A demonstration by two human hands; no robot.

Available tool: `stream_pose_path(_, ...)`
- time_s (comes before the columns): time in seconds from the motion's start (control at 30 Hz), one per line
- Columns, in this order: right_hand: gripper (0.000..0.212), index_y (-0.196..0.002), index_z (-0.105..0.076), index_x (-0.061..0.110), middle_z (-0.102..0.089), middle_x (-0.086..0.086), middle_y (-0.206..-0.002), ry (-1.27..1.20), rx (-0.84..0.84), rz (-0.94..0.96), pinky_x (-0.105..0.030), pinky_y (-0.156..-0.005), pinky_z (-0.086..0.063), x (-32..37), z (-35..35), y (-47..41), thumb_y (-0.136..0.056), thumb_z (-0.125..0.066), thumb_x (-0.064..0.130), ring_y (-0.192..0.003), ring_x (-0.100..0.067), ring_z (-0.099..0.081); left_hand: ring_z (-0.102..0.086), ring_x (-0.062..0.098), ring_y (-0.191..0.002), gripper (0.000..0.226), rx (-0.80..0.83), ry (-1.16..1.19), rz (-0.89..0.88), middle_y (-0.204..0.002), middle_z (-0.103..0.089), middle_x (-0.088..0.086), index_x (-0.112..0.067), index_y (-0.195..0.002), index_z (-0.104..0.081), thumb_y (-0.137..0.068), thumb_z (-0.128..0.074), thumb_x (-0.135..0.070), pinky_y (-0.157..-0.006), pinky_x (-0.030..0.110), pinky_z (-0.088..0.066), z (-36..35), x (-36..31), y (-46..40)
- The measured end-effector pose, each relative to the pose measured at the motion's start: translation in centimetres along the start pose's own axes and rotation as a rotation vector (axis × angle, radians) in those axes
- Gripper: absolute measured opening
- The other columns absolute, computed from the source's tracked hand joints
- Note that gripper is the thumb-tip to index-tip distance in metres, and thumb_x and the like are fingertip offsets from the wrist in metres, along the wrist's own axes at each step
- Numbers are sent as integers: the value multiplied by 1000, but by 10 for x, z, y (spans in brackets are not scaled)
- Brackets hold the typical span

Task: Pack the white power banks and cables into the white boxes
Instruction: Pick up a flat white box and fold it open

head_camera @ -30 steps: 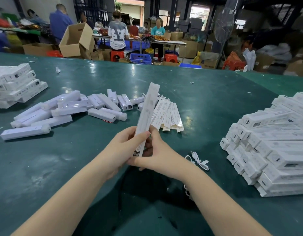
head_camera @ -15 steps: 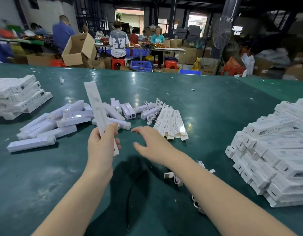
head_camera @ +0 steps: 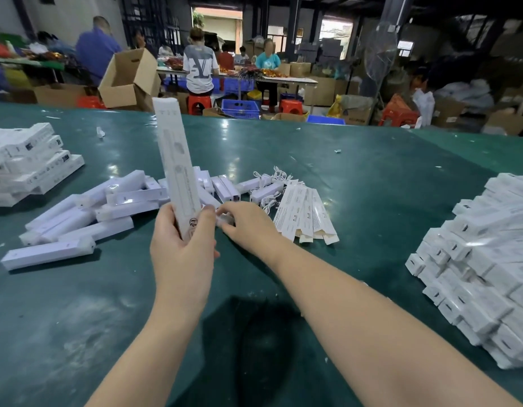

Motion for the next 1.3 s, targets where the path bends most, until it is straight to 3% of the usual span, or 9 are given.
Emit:
stream_pose_path(0.13, 24, -111, -64, 11, -67, -11, -104, -130, -71, -94, -38, -86, -48, -3, 10, 8, -90, -53, 11, -97, -29, -61, -68, 10, -64, 10, 51, -12, 52, -82, -70, -2, -20, -94, -58, -87, -65, -21, -53, 24, -53, -4, 0, 2)
stream_pose_path(0.23, 18, -100, -64, 13, -65, -9, -92, -464, -259, -245, -45, -86, -53, -10, 35, 24, -95, -46, 12, -88, -29, -65, -72, 10, -72, 18, 110, -68, 54, -92, -71, -6, -27, -97, -56, -84, -67, -23, -55, 23, -53, -4, 2, 2)
stream_pose_path(0.3, 18, -90, -58, 20, -60, -8, -85, -697, -369, -301, -49, -81, -58, -15, 57, 41, -99, -44, 13, -75, -24, -69, -69, 13, -71, 17, 161, -225, 14, -85, -69, -6, -30, -92, -53, -82, -66, -27, -56, 29, -51, -3, 4, 2)
stream_pose_path(0.43, 12, -99, -56, 16, -61, -1, -98, -896, -665, -258, -23, -74, -58, -23, 115, 84, -102, -45, 10, -77, -13, -73, -55, 21, -65, 15, 259, -715, -127, -68, -60, -7, -30, -85, -47, -85, -61, -24, -54, 34, -45, -4, 12, 3)
stream_pose_path(0.53, 11, -103, -55, 12, -64, -11, -109, -1031, -809, -189, -21, -75, -58, -26, 152, 114, -102, -45, 7, -86, -16, -74, -56, 27, -70, 16, 309, -882, -158, -74, -62, -6, -33, -95, -49, -86, -60, -25, -60, 37, -50, -5, 15, 3)
stream_pose_path(0.73, 16, -95, -64, 9, -75, -4, -88, -1088, -747, -64, -22, -70, -58, -31, 164, 151, -95, -52, -1, -75, -25, -74, -43, 17, -61, 22, 315, -955, -417, -65, -51, -12, -35, -86, -49, -81, -70, -42, -46, 22, -27, -9, 9, 10)
stream_pose_path(0.83, 20, -93, -67, 11, -74, -3, -84, -1030, -700, -79, -22, -69, -58, -34, 153, 156, -97, -52, -1, -70, -22, -73, -44, 19, -66, 24, 306, -893, -502, -72, -52, -11, -23, -87, -55, -79, -72, -39, -48, 26, -31, -11, 9, 11)
stream_pose_path(0.93, 22, -93, -68, 12, -74, -3, -80, -1017, -672, -61, -22, -68, -58, -35, 146, 158, -97, -52, -2, -68, -21, -73, -45, 19, -71, 27, 296, -848, -507, -79, -56, -6, -20, -90, -59, -79, -70, -42, -54, 31, -36, -11, 9, 11)
stream_pose_path(1.3, 18, -92, -73, 11, -74, -6, -80, -966, -604, -73, -23, -69, -59, -38, 142, 166, -92, -58, 0, -69, -23, -74, -42, 14, -72, 26, 254, -894, -431, -80, -53, -11, -28, -86, -51, -83, -62, -51, -50, 24, -28, -7, 17, 12)
Point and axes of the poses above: each hand's wrist, its own y-axis away from the middle knuckle, its own z-axis out of the back of the hand, x = y × z, the point moved 3 cm from there along -y, towards the middle knuckle
